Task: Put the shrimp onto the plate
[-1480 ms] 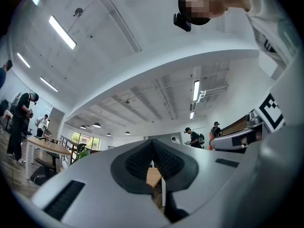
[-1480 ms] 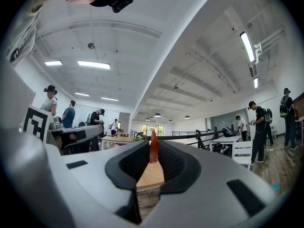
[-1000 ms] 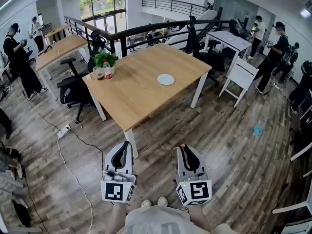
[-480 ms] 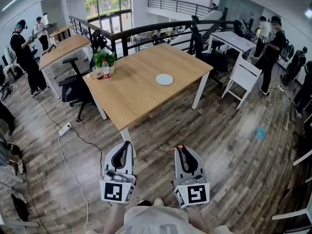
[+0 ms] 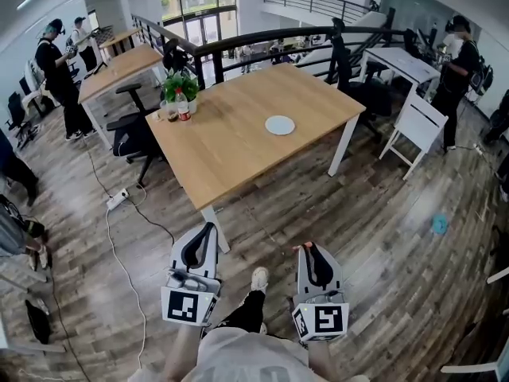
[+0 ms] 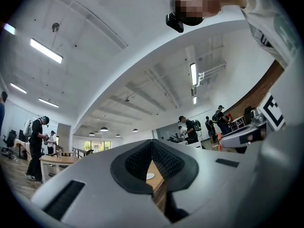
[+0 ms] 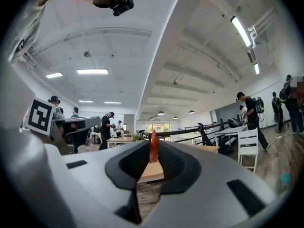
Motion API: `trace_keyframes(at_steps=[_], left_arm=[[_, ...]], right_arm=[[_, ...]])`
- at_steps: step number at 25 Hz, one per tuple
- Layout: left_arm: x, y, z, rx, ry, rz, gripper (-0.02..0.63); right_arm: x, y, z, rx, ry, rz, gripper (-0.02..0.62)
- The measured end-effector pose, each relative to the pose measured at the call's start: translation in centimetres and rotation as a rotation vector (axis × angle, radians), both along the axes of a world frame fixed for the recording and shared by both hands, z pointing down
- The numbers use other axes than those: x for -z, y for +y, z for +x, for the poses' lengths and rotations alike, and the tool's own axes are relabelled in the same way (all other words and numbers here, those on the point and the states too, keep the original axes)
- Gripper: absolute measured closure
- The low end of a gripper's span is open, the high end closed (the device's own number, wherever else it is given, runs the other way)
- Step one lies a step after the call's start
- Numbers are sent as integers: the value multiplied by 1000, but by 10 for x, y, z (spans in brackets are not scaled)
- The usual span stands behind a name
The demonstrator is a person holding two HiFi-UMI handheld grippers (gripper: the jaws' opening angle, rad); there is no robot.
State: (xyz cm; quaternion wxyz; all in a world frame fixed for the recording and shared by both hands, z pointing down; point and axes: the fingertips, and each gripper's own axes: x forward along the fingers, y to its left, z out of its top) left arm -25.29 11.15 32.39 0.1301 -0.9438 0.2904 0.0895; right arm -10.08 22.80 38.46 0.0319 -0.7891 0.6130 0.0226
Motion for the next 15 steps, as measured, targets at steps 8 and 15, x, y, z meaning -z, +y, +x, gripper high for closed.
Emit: trace_keyframes(at_steps=[8, 15], left_arm=[[-15, -42, 61, -48, 17, -34, 597], [-20, -102, 144, -48, 56, -67, 597]], right_arm=[[-2, -29, 50, -20, 42, -20, 531], [3, -88, 128, -5, 118, -57, 531]])
